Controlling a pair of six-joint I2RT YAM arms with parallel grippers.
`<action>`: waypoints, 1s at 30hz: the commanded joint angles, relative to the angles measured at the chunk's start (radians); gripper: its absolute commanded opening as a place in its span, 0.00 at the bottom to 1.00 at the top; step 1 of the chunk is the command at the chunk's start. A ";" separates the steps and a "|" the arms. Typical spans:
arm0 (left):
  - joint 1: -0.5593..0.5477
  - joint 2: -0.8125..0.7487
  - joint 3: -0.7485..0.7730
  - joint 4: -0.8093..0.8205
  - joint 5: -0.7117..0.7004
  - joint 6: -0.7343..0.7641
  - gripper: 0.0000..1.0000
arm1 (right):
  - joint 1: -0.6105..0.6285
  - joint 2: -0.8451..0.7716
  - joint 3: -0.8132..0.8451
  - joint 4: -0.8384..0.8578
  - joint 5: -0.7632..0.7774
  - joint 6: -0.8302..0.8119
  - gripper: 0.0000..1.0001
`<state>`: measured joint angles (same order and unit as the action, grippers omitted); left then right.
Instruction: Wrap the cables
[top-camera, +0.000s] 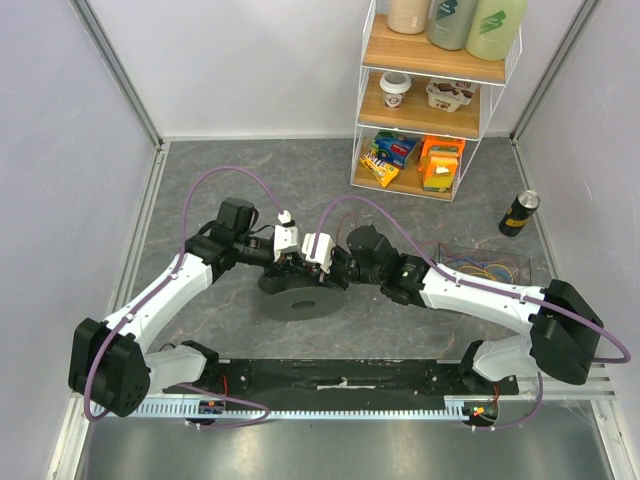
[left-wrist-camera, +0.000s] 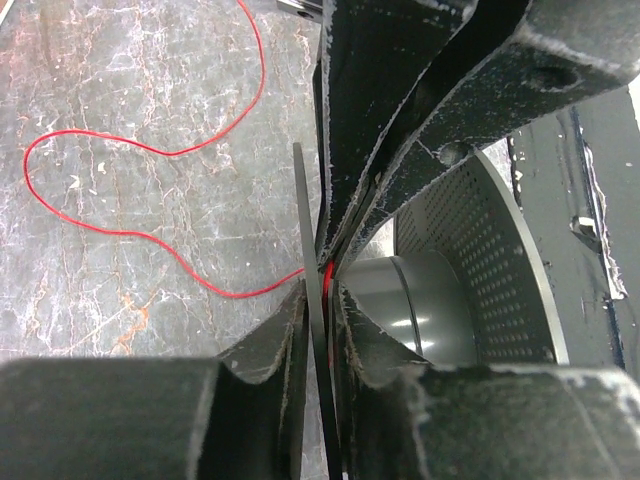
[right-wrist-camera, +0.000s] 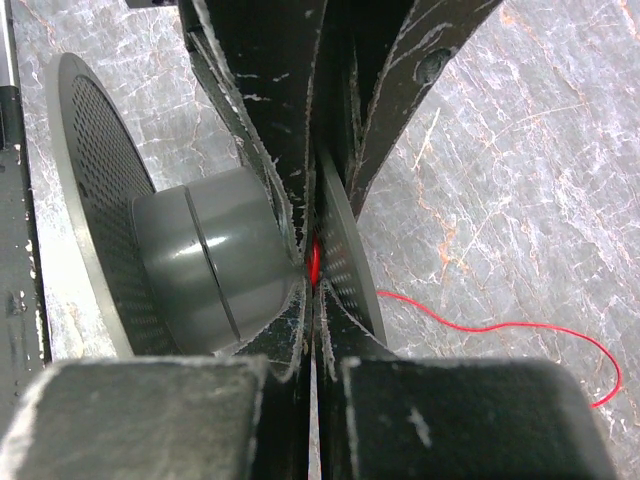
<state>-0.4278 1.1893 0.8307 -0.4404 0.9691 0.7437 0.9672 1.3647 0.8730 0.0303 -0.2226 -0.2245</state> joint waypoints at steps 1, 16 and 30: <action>-0.006 -0.003 -0.021 -0.035 -0.003 0.049 0.18 | 0.002 0.007 -0.003 0.069 0.025 0.016 0.00; 0.000 -0.026 -0.019 -0.040 -0.029 0.023 0.02 | -0.036 -0.050 0.015 -0.010 0.026 0.065 0.34; 0.047 -0.074 0.030 -0.086 -0.035 -0.010 0.02 | -0.323 -0.162 0.081 -0.286 -0.007 0.113 0.80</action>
<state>-0.4000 1.1416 0.8261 -0.4850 0.9184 0.7502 0.7395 1.2144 0.9138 -0.1596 -0.2295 -0.1394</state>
